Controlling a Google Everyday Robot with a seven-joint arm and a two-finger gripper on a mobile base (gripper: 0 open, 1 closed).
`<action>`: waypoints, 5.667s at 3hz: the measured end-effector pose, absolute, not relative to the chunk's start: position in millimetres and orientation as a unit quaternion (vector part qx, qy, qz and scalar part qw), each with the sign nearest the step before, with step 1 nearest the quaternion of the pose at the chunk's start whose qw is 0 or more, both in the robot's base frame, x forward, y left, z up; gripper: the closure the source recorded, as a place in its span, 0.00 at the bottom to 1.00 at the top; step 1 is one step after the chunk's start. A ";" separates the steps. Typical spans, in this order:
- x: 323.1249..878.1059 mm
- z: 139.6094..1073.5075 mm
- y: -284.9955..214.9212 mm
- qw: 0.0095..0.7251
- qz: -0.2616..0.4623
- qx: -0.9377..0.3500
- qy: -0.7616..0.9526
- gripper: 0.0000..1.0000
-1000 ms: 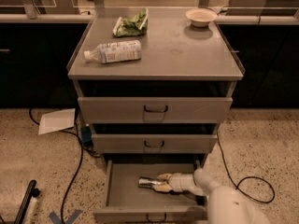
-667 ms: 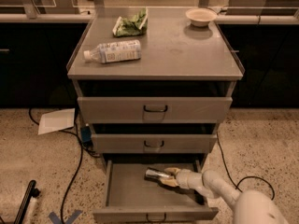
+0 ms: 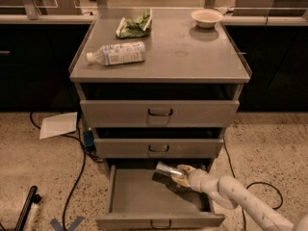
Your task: Pick redbull can from bottom drawer and place on counter
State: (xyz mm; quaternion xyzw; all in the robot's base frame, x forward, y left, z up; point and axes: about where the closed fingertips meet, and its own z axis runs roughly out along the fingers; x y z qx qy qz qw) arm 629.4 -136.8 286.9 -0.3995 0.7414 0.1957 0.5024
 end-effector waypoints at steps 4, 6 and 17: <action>572.9 417.0 -97.2 0.557 0.161 -0.446 0.682 1.00; 563.9 530.8 -101.3 0.620 0.090 -0.456 0.633 1.00; 527.7 922.3 -54.1 0.728 -0.103 -0.540 0.409 1.00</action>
Offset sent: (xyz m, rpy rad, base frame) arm -0.0266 0.0282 -0.0066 0.0175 0.0320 0.0499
